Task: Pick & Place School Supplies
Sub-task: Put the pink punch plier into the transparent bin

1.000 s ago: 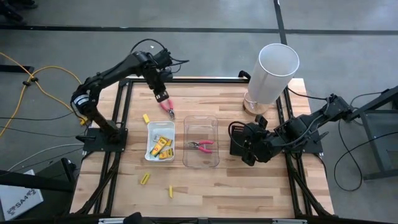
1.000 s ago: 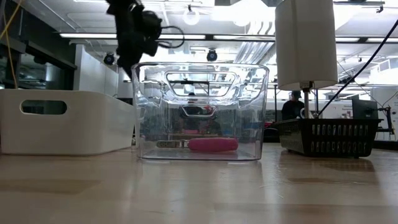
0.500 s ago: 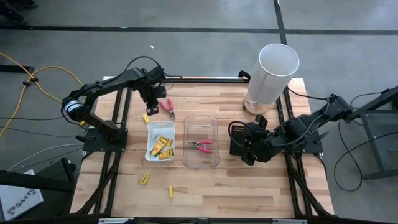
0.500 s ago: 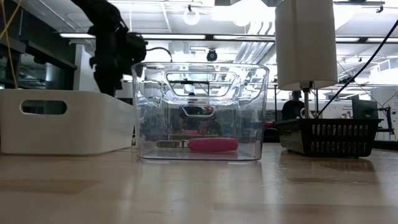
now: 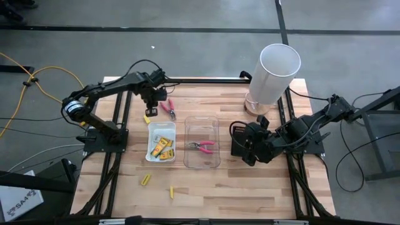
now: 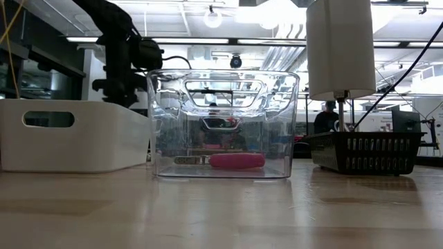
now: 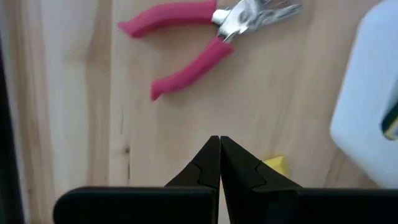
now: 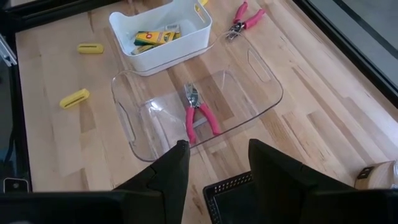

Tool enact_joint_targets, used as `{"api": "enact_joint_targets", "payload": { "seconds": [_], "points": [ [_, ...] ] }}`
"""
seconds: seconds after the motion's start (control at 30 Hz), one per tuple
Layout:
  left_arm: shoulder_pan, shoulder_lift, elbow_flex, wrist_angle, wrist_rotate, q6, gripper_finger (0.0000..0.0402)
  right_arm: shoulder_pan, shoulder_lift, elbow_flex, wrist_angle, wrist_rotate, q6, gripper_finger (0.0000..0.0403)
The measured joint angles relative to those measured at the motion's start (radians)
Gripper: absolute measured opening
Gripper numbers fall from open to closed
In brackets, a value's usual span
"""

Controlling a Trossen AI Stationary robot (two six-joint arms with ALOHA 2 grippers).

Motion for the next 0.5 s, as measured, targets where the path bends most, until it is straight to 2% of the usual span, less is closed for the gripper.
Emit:
{"api": "enact_joint_targets", "payload": {
  "seconds": [0.13, 0.33, 0.5],
  "points": [
    [0.0, 0.0, 0.0, -0.001, -0.034, -0.029, 0.0001, 0.0, 0.0, 0.0, 0.0, 0.001, -0.006, 0.0158],
    [0.0, 0.0, -0.001, 0.059, -0.019, -0.059, 0.0001, 0.0, 0.0, 0.0, 0.0, 0.001, -0.023, 0.0158],
    [0.0, 0.001, -0.005, 0.055, 0.074, 0.068, 0.0001, 0.0, 0.0, 0.0, -0.001, 0.001, -0.026, 0.0158]
  ]
}}
